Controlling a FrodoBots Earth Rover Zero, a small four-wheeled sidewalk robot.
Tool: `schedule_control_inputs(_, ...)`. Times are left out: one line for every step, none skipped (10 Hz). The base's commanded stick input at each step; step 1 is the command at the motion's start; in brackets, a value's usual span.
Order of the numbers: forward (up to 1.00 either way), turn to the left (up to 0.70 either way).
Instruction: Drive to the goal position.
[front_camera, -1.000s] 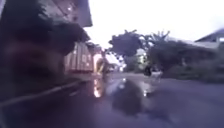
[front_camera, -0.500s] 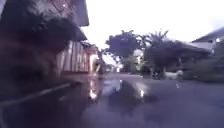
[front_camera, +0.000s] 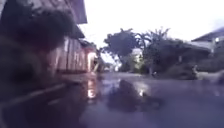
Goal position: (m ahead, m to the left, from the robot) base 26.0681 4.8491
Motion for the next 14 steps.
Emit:
schedule_control_inputs(0.7,0.0)
schedule_control_inputs(0.7,0.0)
schedule_control_inputs(0.7,0.0)
schedule_control_inputs(0.7,0.0)
schedule_control_inputs(0.7,0.0)
schedule_control_inputs(0.7,0.0)
schedule_control_inputs(0.7,0.0)
schedule_control_inputs(0.7,0.0)
schedule_control_inputs(0.7,-0.03)
schedule_control_inputs(0.7,-0.31)
schedule_control_inputs(0.7,-0.33)
schedule_control_inputs(0.7,-0.34)
schedule_control_inputs(0.7,-0.3)
schedule_control_inputs(0.7,0.0)
